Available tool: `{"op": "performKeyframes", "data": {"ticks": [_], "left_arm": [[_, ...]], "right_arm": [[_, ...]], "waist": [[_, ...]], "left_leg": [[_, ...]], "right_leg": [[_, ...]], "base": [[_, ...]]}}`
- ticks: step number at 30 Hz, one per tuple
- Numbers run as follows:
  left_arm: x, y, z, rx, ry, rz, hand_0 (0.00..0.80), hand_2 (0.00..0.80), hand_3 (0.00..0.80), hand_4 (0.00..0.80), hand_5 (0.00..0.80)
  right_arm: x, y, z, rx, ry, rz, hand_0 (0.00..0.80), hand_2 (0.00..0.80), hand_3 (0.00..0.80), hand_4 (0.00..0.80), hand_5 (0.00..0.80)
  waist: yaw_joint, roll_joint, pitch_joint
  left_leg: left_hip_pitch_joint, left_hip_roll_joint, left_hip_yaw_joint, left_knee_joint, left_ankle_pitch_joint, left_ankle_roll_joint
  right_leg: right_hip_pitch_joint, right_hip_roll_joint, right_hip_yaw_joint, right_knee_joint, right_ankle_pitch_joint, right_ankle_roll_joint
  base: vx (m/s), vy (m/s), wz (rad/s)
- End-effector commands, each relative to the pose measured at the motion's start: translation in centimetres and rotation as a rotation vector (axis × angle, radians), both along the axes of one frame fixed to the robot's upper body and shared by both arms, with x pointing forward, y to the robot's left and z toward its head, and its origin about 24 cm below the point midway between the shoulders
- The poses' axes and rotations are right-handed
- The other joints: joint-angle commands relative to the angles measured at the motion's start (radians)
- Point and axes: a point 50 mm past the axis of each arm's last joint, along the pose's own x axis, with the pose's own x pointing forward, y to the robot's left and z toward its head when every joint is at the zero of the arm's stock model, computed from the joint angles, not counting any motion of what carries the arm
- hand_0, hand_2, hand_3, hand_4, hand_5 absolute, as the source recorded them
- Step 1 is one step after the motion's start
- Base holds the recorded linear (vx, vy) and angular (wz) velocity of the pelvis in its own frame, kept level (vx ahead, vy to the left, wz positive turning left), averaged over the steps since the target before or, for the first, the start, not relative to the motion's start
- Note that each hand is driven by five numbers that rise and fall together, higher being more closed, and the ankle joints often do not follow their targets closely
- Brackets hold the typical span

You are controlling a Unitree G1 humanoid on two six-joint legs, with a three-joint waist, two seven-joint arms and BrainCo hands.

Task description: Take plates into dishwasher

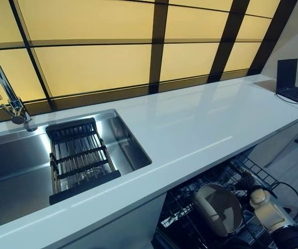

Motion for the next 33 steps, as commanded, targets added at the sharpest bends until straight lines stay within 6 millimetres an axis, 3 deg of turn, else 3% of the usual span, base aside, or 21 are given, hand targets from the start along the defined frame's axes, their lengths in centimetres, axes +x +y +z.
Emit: {"op": "performKeyframes", "data": {"ticks": [1,5,13,18,23,26,29,30,31,32,33], "left_arm": [[0.7,1.0,0.2,0.048,0.012,0.004,0.000,0.000,0.000,0.000,0.000],[0.5,1.3,0.3,0.052,0.016,0.015,0.000,0.000,0.000,0.000,0.000],[0.4,1.6,0.3,0.060,0.030,0.024,0.000,0.000,0.000,0.000,0.000],[-0.5,2.6,0.2,0.106,0.096,0.023,0.000,0.000,0.000,0.000,0.000],[-1.1,4.0,0.5,0.168,0.134,0.081,0.000,0.000,0.000,0.000,0.000],[-3.1,5.6,0.6,0.242,0.202,0.190,0.000,0.000,0.000,0.000,0.000],[-4.3,6.6,0.7,0.274,0.225,0.224,0.000,0.000,0.000,0.000,0.000],[-4.4,6.8,0.8,0.277,0.236,0.208,0.000,0.000,0.000,0.000,0.000],[-4.3,6.8,0.8,0.270,0.236,0.205,0.000,0.000,0.000,0.000,0.000],[-4.3,6.8,0.8,0.268,0.235,0.207,0.000,0.000,0.000,0.000,0.000],[-3.0,6.8,1.0,0.251,0.228,0.215,0.000,0.000,0.000,0.000,0.000]], "right_arm": [[0.5,-1.4,4.9,-0.098,-0.111,-0.009,0.000,0.000,0.000,0.000,0.000],[0.4,-2.2,6.3,-0.107,-0.130,-0.032,0.000,0.000,0.000,0.000,0.000],[0.3,-3.4,7.0,-0.101,-0.115,-0.083,0.000,0.000,0.000,0.000,0.000],[-1.2,-6.9,6.1,0.009,-0.073,-0.232,0.000,0.000,0.000,0.000,0.000],[-2.4,-9.1,5.5,0.056,-0.062,-0.312,0.000,0.000,0.000,0.000,0.000],[-4.0,-11.5,4.5,0.132,-0.039,-0.391,0.000,0.000,0.000,0.000,0.000],[-4.8,-13.9,4.7,0.152,-0.003,-0.458,0.000,0.000,0.000,0.000,0.000],[-4.9,-14.8,5.4,0.154,0.010,-0.491,0.000,0.000,0.000,0.000,0.000],[-5.0,-15.3,6.0,0.150,0.018,-0.512,0.000,0.000,0.000,0.000,0.000],[-5.0,-15.4,6.2,0.149,0.019,-0.517,0.000,0.000,0.000,0.000,0.000],[-4.7,-15.9,8.0,0.148,0.017,-0.550,0.000,0.000,0.000,0.000,0.000]], "waist": [[-0.016,-0.026,-0.022],[-0.019,-0.033,-0.030],[-0.019,-0.040,-0.039],[-0.017,-0.046,-0.042],[-0.016,-0.047,-0.041],[0.007,-0.056,-0.034],[0.045,-0.067,-0.029],[0.069,-0.072,-0.022],[0.087,-0.078,-0.014],[0.090,-0.079,-0.011],[0.109,-0.090,0.007]], "left_leg": [[-0.017,-0.032,-0.014,-0.002,-0.040,0.058],[-0.011,-0.032,-0.008,-0.002,-0.043,0.060],[-0.006,-0.032,-0.006,-0.002,-0.046,0.061],[-0.006,-0.032,-0.003,-0.002,-0.049,0.060],[0.002,-0.026,0.003,-0.002,-0.050,0.063],[-0.003,-0.016,-0.009,-0.002,-0.031,0.046],[-0.040,-0.001,-0.023,-0.002,0.023,0.005],[-0.087,0.008,-0.045,-0.002,0.059,-0.018],[-0.099,0.009,-0.082,-0.002,0.063,-0.016],[-0.099,0.009,-0.092,-0.002,0.062,-0.015],[-0.062,0.004,-0.118,0.021,0.040,0.002]], "right_leg": [[0.030,0.002,0.008,0.044,-0.057,0.042],[0.035,0.001,0.010,0.042,-0.057,0.043],[0.040,0.002,0.012,0.041,-0.057,0.045],[0.042,0.000,0.010,0.037,-0.056,0.047],[0.038,0.001,0.008,0.067,-0.071,0.046],[0.046,0.010,-0.024,0.067,-0.077,0.039],[0.062,0.033,-0.052,0.031,-0.067,0.030],[0.075,0.047,-0.047,0.015,-0.062,0.027],[0.078,0.054,-0.033,0.014,-0.064,0.022],[0.078,0.055,-0.029,0.014,-0.065,0.020],[0.076,0.052,-0.011,0.027,-0.074,0.007]], "base": [[0.000,0.000,0.00],[0.005,0.007,-0.05],[0.005,0.002,-0.02],[-0.013,-0.008,0.00],[-0.055,-0.031,-0.03],[-0.180,-0.109,-0.04],[-0.203,-0.080,0.02],[-0.302,-0.061,-0.03],[-0.281,-0.044,-0.03],[-0.377,0.004,0.01],[-0.352,0.019,-0.01]]}}
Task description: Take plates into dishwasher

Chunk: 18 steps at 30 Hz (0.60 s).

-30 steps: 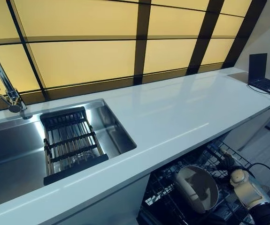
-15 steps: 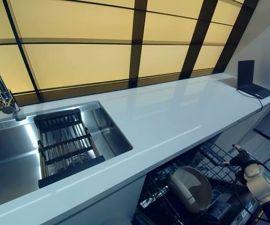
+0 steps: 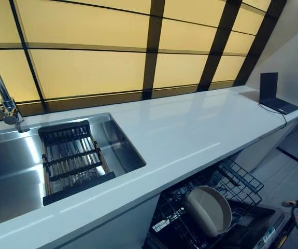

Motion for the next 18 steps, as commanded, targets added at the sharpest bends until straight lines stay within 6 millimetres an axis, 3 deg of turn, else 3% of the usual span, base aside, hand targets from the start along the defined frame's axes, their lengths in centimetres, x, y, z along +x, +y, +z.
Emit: {"op": "performKeyframes", "data": {"ticks": [1,2,3,5,6,8,9,10,12,15,18], "left_arm": [[2.2,0.5,0.6,0.003,0.012,-0.012,0.000,0.000,0.000,0.000,0.000],[2.7,0.2,0.6,-0.016,0.018,-0.016,0.000,0.000,0.000,0.000,0.000],[3.4,-0.8,0.4,-0.046,0.025,-0.018,0.000,0.000,0.000,0.000,0.000],[3.5,-1.2,0.2,-0.057,0.028,-0.017,0.000,0.000,0.000,0.000,0.000],[3.5,-1.8,0.0,-0.080,0.043,-0.019,0.000,0.000,0.000,0.000,0.000],[4.2,-1.7,0.3,-0.076,0.055,-0.063,0.000,0.000,0.000,0.000,0.000],[5.1,-1.7,0.5,-0.060,0.042,-0.097,0.000,0.000,0.000,0.000,0.000],[5.9,-1.8,0.7,-0.046,0.032,-0.115,0.000,0.000,0.000,0.000,0.000],[5.2,-1.5,0.6,-0.038,0.036,-0.066,0.000,0.000,0.000,0.000,0.000],[3.9,-1.3,0.3,-0.069,0.061,-0.037,0.000,0.000,0.000,0.000,0.000],[3.7,-1.2,0.3,-0.091,0.067,-0.020,0.000,0.000,0.000,0.000,0.000]], "right_arm": [[2.9,-1.0,8.2,-0.134,-0.140,0.062,0.000,0.000,0.000,0.000,0.000],[2.5,-1.5,8.7,-0.141,-0.131,0.042,0.000,0.000,0.000,0.000,0.000],[1.5,-2.4,9.2,-0.164,-0.100,0.018,0.000,0.000,0.000,0.000,0.000],[0.8,-2.9,9.3,-0.163,-0.093,0.005,0.000,0.000,0.000,0.000,0.000],[-0.5,-3.8,10.0,-0.170,-0.072,-0.024,0.000,0.000,0.000,0.000,0.000],[-1.4,-4.3,10.4,-0.166,-0.105,-0.081,0.000,0.000,0.000,0.000,0.000],[-1.2,-4.2,10.6,-0.176,-0.128,-0.111,0.000,0.000,0.000,0.000,0.000],[-1.0,-4.1,10.7,-0.173,-0.176,-0.151,0.000,0.000,0.000,0.000,0.000],[-0.9,-4.0,10.9,-0.152,-0.182,-0.159,0.000,0.000,0.000,0.000,0.000],[-0.8,-4.1,12.5,-0.156,-0.179,-0.145,0.000,0.000,0.000,0.000,0.000],[-0.8,-4.0,11.9,-0.100,-0.118,-0.136,0.000,0.000,0.000,0.000,0.000]], "waist": [[0.060,-0.054,0.044],[0.047,-0.072,0.044],[0.021,-0.094,0.032],[0.008,-0.099,0.022],[-0.031,-0.077,-0.002],[-0.059,-0.044,-0.009],[-0.068,-0.034,0.011],[-0.080,-0.028,0.042],[-0.079,-0.033,0.049],[-0.063,-0.030,0.036],[-0.062,-0.034,0.020]], "left_leg": [[-0.048,-0.017,-0.074,0.079,-0.011,0.024],[-0.049,-0.013,-0.021,0.197,-0.078,0.036],[-0.041,-0.003,-0.009,0.387,-0.135,0.056],[-0.024,-0.012,-0.037,0.449,-0.158,0.065],[0.074,-0.024,-0.097,0.384,-0.198,0.065],[0.185,-0.012,-0.121,0.158,-0.252,0.065],[0.189,-0.021,-0.124,0.116,-0.254,0.073],[0.206,-0.030,-0.137,0.085,-0.261,0.059],[0.209,-0.051,-0.140,0.087,-0.284,0.066],[0.210,-0.074,-0.139,0.094,-0.285,0.071],[0.191,-0.087,-0.124,0.126,-0.294,0.084]], "right_leg": [[0.077,0.022,-0.026,0.032,-0.082,0.007],[0.072,0.004,-0.040,0.029,-0.078,0.000],[0.059,-0.014,-0.053,0.027,-0.066,-0.019],[0.043,-0.019,-0.043,0.037,-0.061,-0.025],[-0.038,-0.011,-0.016,0.095,-0.050,-0.021],[-0.148,-0.011,-0.030,0.177,-0.035,0.010],[-0.209,-0.029,-0.040,0.227,-0.017,0.027],[-0.270,-0.063,-0.046,0.240,0.028,0.066],[-0.264,-0.078,-0.041,0.194,0.072,0.088],[-0.225,-0.080,-0.045,0.115,0.096,0.095],[-0.213,-0.097,-0.041,0.086,0.097,0.107]], "base": [[-0.451,0.030,-0.09],[-0.413,0.049,-0.20],[-0.351,0.061,-0.09],[-0.297,0.157,0.59],[-0.462,0.325,0.69],[-0.584,0.287,0.21],[-0.692,0.207,0.40],[-0.603,0.183,0.45],[-0.424,0.143,0.28],[-0.240,0.112,0.03],[-0.174,0.100,-0.09]]}}
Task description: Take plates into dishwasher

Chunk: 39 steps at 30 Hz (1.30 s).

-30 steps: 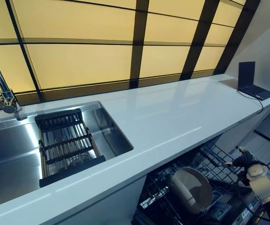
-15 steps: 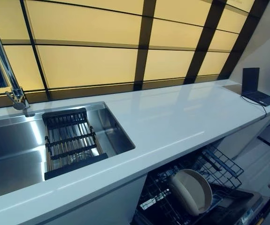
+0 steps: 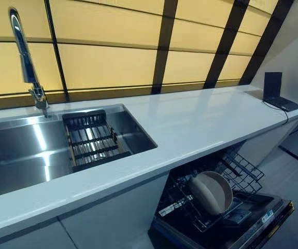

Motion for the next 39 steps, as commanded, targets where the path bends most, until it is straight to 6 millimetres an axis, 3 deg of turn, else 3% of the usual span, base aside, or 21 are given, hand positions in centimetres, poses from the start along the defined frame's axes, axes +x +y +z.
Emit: {"op": "performKeyframes", "data": {"ticks": [1,4,5,7,10,12,13,14,16,17,20,22,23,27,29,30,33,34,35,37,39], "left_arm": [[-0.5,-0.2,-0.2,-0.042,0.010,0.035,0.000,0.000,0.000,0.000,0.000],[-0.6,-0.4,-0.3,-0.058,0.000,0.044,0.000,0.000,0.000,0.000,0.000],[-1.0,-0.6,-0.5,-0.080,-0.003,0.018,0.000,0.000,0.000,0.000,0.000],[-1.2,-0.7,-0.6,-0.086,0.000,-0.009,0.000,0.000,0.000,0.000,0.000],[-2.1,-0.9,-0.9,-0.080,0.056,-0.161,0.000,0.000,0.000,0.000,0.000],[-3.4,0.2,-0.7,-0.058,0.098,-0.153,0.000,0.000,0.000,0.000,0.000],[-3.4,0.3,-0.7,-0.055,0.101,-0.150,0.000,0.000,0.000,0.000,0.000],[-4.2,1.0,-0.6,-0.044,0.120,-0.124,0.000,0.000,0.000,0.000,0.000],[-4.7,1.6,-0.4,-0.041,0.131,-0.098,0.000,0.000,0.000,0.000,0.000],[-4.9,2.0,-0.3,-0.038,0.123,-0.064,0.000,0.000,0.000,0.000,0.000],[-4.7,2.2,-0.1,-0.046,0.114,-0.035,0.000,0.000,0.000,0.000,0.000],[-4.7,2.2,-0.1,-0.047,0.114,-0.032,0.000,0.000,0.000,0.000,0.000],[-4.9,2.0,-0.2,-0.052,0.099,0.002,0.000,0.000,0.000,0.000,0.000],[-4.4,2.0,-0.2,-0.057,0.029,0.048,0.000,0.000,0.000,0.000,0.000],[-3.2,2.3,0.1,-0.052,-0.019,0.049,0.000,0.000,0.000,0.000,0.000],[-1.6,2.6,0.6,-0.044,-0.063,0.043,0.000,0.000,0.000,0.000,0.000],[-0.8,2.8,0.9,-0.039,-0.082,0.036,0.000,0.000,0.000,0.000,0.000],[1.7,3.2,1.8,-0.015,-0.148,0.019,0.000,0.000,0.000,0.000,0.000],[2.9,3.3,2.3,-0.013,-0.172,0.023,0.000,0.000,0.000,0.000,0.000],[3.7,3.1,2.5,-0.015,-0.189,-0.002,0.000,0.000,0.000,0.000,0.000],[3.7,3.0,2.4,-0.027,-0.191,-0.005,0.000,0.000,0.000,0.000,0.000]], "right_arm": [[0.5,-0.1,3.2,-0.017,0.014,0.039,0.000,0.000,0.000,0.000,0.000],[-0.2,-0.2,1.9,0.046,0.040,0.036,0.000,0.000,0.000,0.000,0.000],[-1.5,-0.6,-0.2,0.078,0.079,0.004,0.000,0.000,0.000,0.000,0.000],[-2.5,-0.8,-1.7,0.089,0.098,-0.016,0.000,0.000,0.000,0.000,0.000],[-6.3,-0.5,-8.1,0.189,0.105,-0.087,0.000,0.000,0.000,0.000,0.000],[-7.7,0.5,-11.6,0.272,0.091,-0.107,0.000,0.000,0.000,0.000,0.000],[-7.9,0.7,-12.0,0.287,0.091,-0.112,0.000,0.000,0.000,0.000,0.000],[-8.7,1.6,-14.0,0.372,0.078,-0.124,0.000,0.000,0.000,0.000,0.000],[-9.7,2.6,-16.1,0.438,0.084,-0.128,0.000,0.000,0.000,0.000,0.000],[-10.6,3.6,-17.9,0.483,0.085,-0.148,0.000,0.000,0.000,0.000,0.000],[-11.8,4.9,-20.0,0.534,0.092,-0.180,0.000,0.000,0.000,0.000,0.000],[-12.0,5.1,-20.4,0.539,0.093,-0.185,0.000,0.000,0.000,0.000,0.000],[-12.7,7.1,-22.8,0.564,0.119,-0.207,0.000,0.000,0.000,0.000,0.000],[-12.2,9.2,-24.4,0.601,0.138,-0.217,0.000,0.000,0.000,0.000,0.000],[-12.0,9.9,-25.0,0.633,0.126,-0.230,0.000,0.000,0.000,0.000,0.000],[-11.3,10.5,-25.2,0.653,0.098,-0.232,0.000,0.000,0.000,0.000,0.000],[-10.9,10.8,-25.4,0.660,0.082,-0.236,0.000,0.000,0.000,0.000,0.000],[-9.9,11.7,-25.7,0.679,0.035,-0.225,0.000,0.000,0.000,0.000,0.000],[-9.2,12.0,-25.8,0.690,0.005,-0.215,0.000,0.000,0.000,0.000,0.000],[-8.6,12.9,-26.2,0.717,-0.039,-0.196,0.000,0.000,0.000,0.000,0.000],[-8.5,13.2,-26.4,0.736,-0.047,-0.190,0.000,0.000,0.000,0.000,0.000]], "waist": [[0.041,0.014,-0.009],[0.040,0.014,-0.011],[0.036,0.017,-0.014],[0.033,0.020,-0.012],[0.028,0.029,0.009],[0.033,0.044,0.026],[0.034,0.040,0.026],[0.046,0.052,0.030],[0.057,0.062,0.028],[0.070,0.077,0.021],[0.087,0.097,0.003],[0.090,0.100,0.000],[0.109,0.103,-0.025],[0.137,0.079,-0.033],[0.144,0.069,-0.021],[0.143,0.058,-0.005],[0.136,0.053,0.006],[0.145,0.041,0.038],[0.150,0.035,0.051],[0.155,0.035,0.070],[0.153,0.041,0.074]], "left_leg": [[0.158,-0.010,-0.021,-0.052,-0.074,0.050],[0.156,-0.018,-0.016,-0.034,-0.083,0.057],[0.151,-0.026,-0.005,-0.006,-0.092,0.065],[0.148,-0.032,-0.002,0.005,-0.096,0.069],[0.129,-0.064,0.018,0.008,-0.076,0.083],[0.147,-0.066,0.052,-0.041,-0.041,0.078],[0.146,-0.071,0.055,-0.049,-0.032,0.080],[0.152,-0.065,0.076,-0.085,-0.011,0.084],[0.144,-0.057,0.090,-0.109,0.011,0.092],[0.127,-0.042,0.093,-0.132,0.036,0.101],[0.093,-0.022,0.066,-0.143,0.059,0.109],[0.087,-0.020,0.060,-0.142,0.060,0.111],[0.026,-0.010,0.008,-0.108,0.061,0.124],[-0.037,0.012,-0.016,-0.051,0.049,0.123],[-0.077,0.031,-0.043,-0.022,0.052,0.114],[-0.109,0.043,-0.062,-0.004,0.053,0.109],[-0.125,0.048,-0.076,0.012,0.046,0.109],[-0.195,0.074,-0.112,0.057,0.063,0.091],[-0.225,0.088,-0.117,0.070,0.080,0.077],[-0.251,0.096,-0.135,0.059,0.120,0.056],[-0.244,0.099,-0.138,0.038,0.138,0.051]], "right_leg": [[-0.096,0.046,-0.001,-0.014,0.044,0.053],[-0.093,0.035,0.003,-0.030,0.051,0.063],[-0.084,0.023,0.006,-0.052,0.055,0.067],[-0.078,0.019,0.012,-0.063,0.060,0.067],[-0.063,0.017,0.002,-0.087,0.072,0.074],[-0.063,0.026,-0.048,-0.014,0.115,0.086],[-0.067,0.021,-0.051,0.002,0.121,0.087],[-0.063,0.023,-0.064,0.097,0.123,0.087],[-0.047,0.012,-0.065,0.172,0.103,0.076],[-0.016,0.000,-0.044,0.225,0.062,0.058],[0.053,-0.013,0.014,0.254,0.000,0.032],[0.063,-0.016,0.026,0.259,-0.007,0.028],[0.116,-0.051,0.105,0.273,-0.013,0.018],[0.146,-0.120,0.148,0.227,0.014,0.040],[0.142,-0.118,0.178,0.192,-0.002,0.046],[0.126,-0.101,0.203,0.167,-0.021,0.049],[0.099,-0.087,0.223,0.178,-0.017,0.049],[0.085,-0.046,0.220,0.176,-0.108,0.045],[0.096,-0.021,0.206,0.162,-0.150,0.046],[0.116,0.017,0.183,0.149,-0.191,0.048],[0.121,0.027,0.177,0.147,-0.200,0.044]], "base": [[-0.132,0.097,-0.05],[-0.100,0.089,-0.01],[-0.119,0.126,0.00],[-0.103,0.124,0.03],[-0.112,0.169,0.10],[-0.129,0.114,-0.09],[-0.192,0.088,-0.52],[-0.163,0.044,-0.66],[-0.248,0.015,-0.73],[-0.260,-0.033,-0.58],[-0.158,-0.072,-0.34],[-0.153,-0.124,-0.15],[-0.286,-0.255,-0.18],[-0.294,-0.314,-0.29],[-0.352,-0.438,-0.13],[-0.325,-0.371,0.12],[-0.250,-0.273,0.34],[-0.543,-0.590,0.14],[-0.646,-0.710,0.31],[-0.379,-0.467,0.38],[-0.185,-0.231,0.30]]}}
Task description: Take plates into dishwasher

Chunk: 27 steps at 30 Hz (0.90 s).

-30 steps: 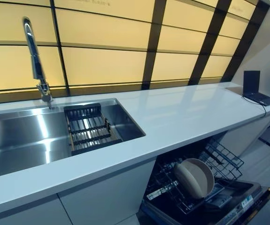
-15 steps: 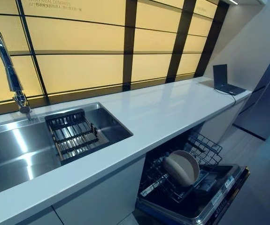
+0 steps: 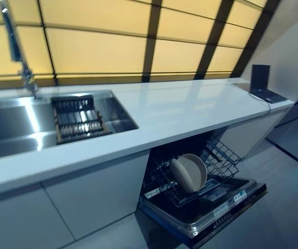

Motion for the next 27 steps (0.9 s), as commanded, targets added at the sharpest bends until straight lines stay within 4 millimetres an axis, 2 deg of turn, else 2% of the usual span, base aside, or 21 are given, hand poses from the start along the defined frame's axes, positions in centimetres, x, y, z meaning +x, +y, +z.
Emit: {"op": "performKeyframes", "data": {"ticks": [1,5,6,7,9,12,13,14,15,16,17,18,19,20,22,23,24,25,26,27], "left_arm": [[0.8,0.1,0.4,-0.006,-0.025,0.016,0.000,0.000,0.000,0.000,0.000],[0.3,-1.2,-0.5,-0.022,-0.029,0.059,0.000,0.000,0.000,0.000,0.000],[-0.5,-1.4,-0.8,-0.031,-0.020,0.074,0.000,0.000,0.000,0.000,0.000],[-1.0,-1.5,-1.1,-0.035,-0.017,0.085,0.000,0.000,0.000,0.000,0.000],[-1.5,-1.7,-1.3,-0.042,-0.020,0.111,0.000,0.000,0.000,0.000,0.000],[-2.6,-2.3,-1.8,-0.075,-0.009,0.168,0.000,0.000,0.000,0.000,0.000],[-3.1,-2.8,-2.1,-0.095,0.005,0.176,0.000,0.000,0.000,0.000,0.000],[-3.3,-2.9,-2.2,-0.102,0.009,0.175,0.000,0.000,0.000,0.000,0.000],[-3.7,-3.3,-2.4,-0.117,0.015,0.173,0.000,0.000,0.000,0.000,0.000],[-3.9,-3.5,-2.6,-0.127,0.018,0.174,0.000,0.000,0.000,0.000,0.000],[-4.3,-3.9,-2.8,-0.142,0.029,0.174,0.000,0.000,0.000,0.000,0.000],[-4.6,-4.0,-2.9,-0.146,0.034,0.172,0.000,0.000,0.000,0.000,0.000],[-5.0,-4.4,-3.1,-0.151,0.043,0.165,0.000,0.000,0.000,0.000,0.000],[-5.6,-4.8,-3.4,-0.155,0.059,0.153,0.000,0.000,0.000,0.000,0.000],[-6.3,-5.1,-3.6,-0.159,0.077,0.138,0.000,0.000,0.000,0.000,0.000],[-6.4,-5.1,-3.6,-0.159,0.077,0.136,0.000,0.000,0.000,0.000,0.000],[-6.4,-5.0,-3.6,-0.155,0.072,0.124,0.000,0.000,0.000,0.000,0.000],[-6.1,-5.0,-3.6,-0.153,0.070,0.111,0.000,0.000,0.000,0.000,0.000],[-6.1,-5.0,-3.6,-0.153,0.070,0.111,0.000,0.000,0.000,0.000,0.000],[-4.6,-5.2,-3.3,-0.141,0.050,0.041,0.000,0.000,0.000,0.000,0.000]], "right_arm": [[1.0,-0.4,0.6,-0.020,-0.069,-0.008,0.000,0.000,0.000,0.000,0.000],[0.6,0.5,-0.2,-0.016,-0.041,0.006,0.000,0.000,0.000,0.000,0.000],[0.5,0.4,-0.2,-0.036,-0.025,0.034,0.000,0.000,0.000,0.000,0.000],[0.4,0.3,-0.2,-0.041,-0.018,0.045,0.000,0.000,0.000,0.000,0.000],[0.5,0.2,-0.1,-0.047,-0.017,0.051,0.000,0.000,0.000,0.000,0.000],[0.7,0.4,-0.1,-0.041,-0.064,0.007,0.000,0.000,0.000,0.000,0.000],[0.6,0.7,-0.4,-0.029,-0.111,-0.059,0.000,0.000,0.000,0.000,0.000],[0.6,0.8,-0.5,-0.016,-0.141,-0.096,0.000,0.000,0.000,0.000,0.000],[0.6,1.4,-0.8,0.018,-0.192,-0.165,0.000,0.000,0.000,0.000,0.000],[0.7,1.8,-1.0,0.034,-0.212,-0.202,0.000,0.000,0.000,0.000,0.000],[0.5,2.2,-1.3,0.055,-0.254,-0.276,0.000,0.000,0.000,0.000,0.000],[0.5,2.4,-1.4,0.064,-0.264,-0.291,0.000,0.000,0.000,0.000,0.000],[0.3,2.5,-1.5,0.078,-0.284,-0.327,0.000,0.000,0.000,0.000,0.000],[0.2,2.5,-1.5,0.080,-0.308,-0.378,0.000,0.000,0.000,0.000,0.000],[-0.1,2.3,-1.5,0.076,-0.297,-0.387,0.000,0.000,0.000,0.000,0.000],[-0.1,2.3,-1.5,0.076,-0.294,-0.386,0.000,0.000,0.000,0.000,0.000],[-0.3,2.1,-1.5,0.062,-0.273,-0.359,0.000,0.000,0.000,0.000,0.000],[-0.3,1.9,-1.4,0.054,-0.269,-0.347,0.000,0.000,0.000,0.000,0.000],[-0.3,1.9,-1.4,0.054,-0.269,-0.347,0.000,0.000,0.000,0.000,0.000],[0.1,1.4,-1.0,0.012,-0.266,-0.328,0.000,0.000,0.000,0.000,0.000]], "waist": [[0.018,0.004,0.053],[0.031,0.034,0.062],[0.035,0.043,0.062],[0.036,0.048,0.060],[0.037,0.052,0.060],[0.034,0.060,0.061],[0.026,0.066,0.062],[0.023,0.067,0.063],[0.014,0.062,0.064],[0.007,0.053,0.064],[-0.001,0.039,0.064],[-0.003,0.033,0.063],[-0.010,0.023,0.058],[-0.021,0.017,0.046],[-0.033,0.033,0.028],[-0.035,0.037,0.026],[-0.036,0.056,0.018],[-0.040,0.065,0.012],[-0.040,0.065,0.012],[-0.048,0.071,0.016]], "left_leg": [[0.014,-0.062,0.036,-0.007,-0.007,0.124],[0.003,-0.025,0.026,-0.112,0.087,0.081],[0.001,-0.004,0.025,-0.146,0.125,0.062],[0.003,0.010,0.028,-0.175,0.153,0.051],[0.007,0.024,0.034,-0.208,0.175,0.042],[0.000,0.040,0.072,-0.242,0.188,0.034],[0.005,0.043,0.134,-0.212,0.191,0.034],[0.003,0.043,0.153,-0.188,0.185,0.035],[0.001,0.033,0.192,-0.105,0.151,0.043],[-0.005,0.017,0.212,-0.026,0.109,0.055],[-0.004,-0.011,0.232,0.075,0.036,0.075],[-0.001,-0.023,0.238,0.110,0.010,0.084],[0.022,-0.057,0.249,0.152,-0.050,0.104],[0.067,-0.116,0.252,0.196,-0.107,0.122],[0.140,-0.174,0.208,0.149,-0.133,0.124],[0.150,-0.184,0.195,0.135,-0.135,0.123],[0.203,-0.214,0.144,0.030,-0.134,0.125],[0.219,-0.221,0.130,-0.030,-0.120,0.123],[0.219,-0.221,0.130,-0.030,-0.120,0.123],[0.241,-0.243,0.120,-0.124,-0.100,0.130]], "right_leg": [[0.079,-0.069,0.040,-0.031,0.055,0.035],[0.112,-0.012,0.001,-0.025,-0.007,-0.011],[0.121,0.015,-0.014,-0.022,-0.027,-0.038],[0.123,0.033,-0.020,-0.022,-0.032,-0.051],[0.125,0.051,-0.024,-0.027,-0.035,-0.063],[0.136,0.086,-0.050,-0.051,-0.027,-0.080],[0.148,0.097,-0.067,-0.068,-0.020,-0.083],[0.153,0.098,-0.074,-0.073,-0.020,-0.086],[0.156,0.089,-0.095,-0.083,-0.010,-0.093],[0.152,0.078,-0.108,-0.092,0.000,-0.098],[0.149,0.057,-0.130,-0.108,0.015,-0.100],[0.147,0.049,-0.138,-0.118,0.025,-0.099],[0.138,0.034,-0.153,-0.132,0.044,-0.093],[0.120,0.026,-0.164,-0.148,0.064,-0.086],[0.096,0.046,-0.166,-0.143,0.069,-0.084],[0.091,0.051,-0.164,-0.141,0.069,-0.084],[0.068,0.076,-0.156,-0.120,0.068,-0.083],[0.054,0.086,-0.157,-0.120,0.076,-0.083],[0.054,0.086,-0.157,-0.120,0.076,-0.083],[0.025,0.093,-0.172,-0.134,0.109,-0.071]], "base": [[-0.194,-0.219,0.31],[-0.236,-0.341,0.29],[-0.163,-0.375,0.04],[-0.113,-0.292,0.12],[-0.073,-0.203,0.22],[-0.141,-0.280,0.10],[-0.171,-0.244,0.24],[-0.198,-0.214,0.35],[-0.178,-0.153,0.43],[-0.225,-0.174,0.65],[-0.172,-0.120,0.61],[-0.171,-0.086,0.66],[-0.174,-0.044,0.72],[-0.190,-0.010,0.69],[-0.138,0.042,0.52],[-0.127,0.076,0.28],[-0.124,0.065,0.22],[-0.108,0.056,0.11],[-0.233,0.032,0.57],[-0.273,0.012,0.50]]}}
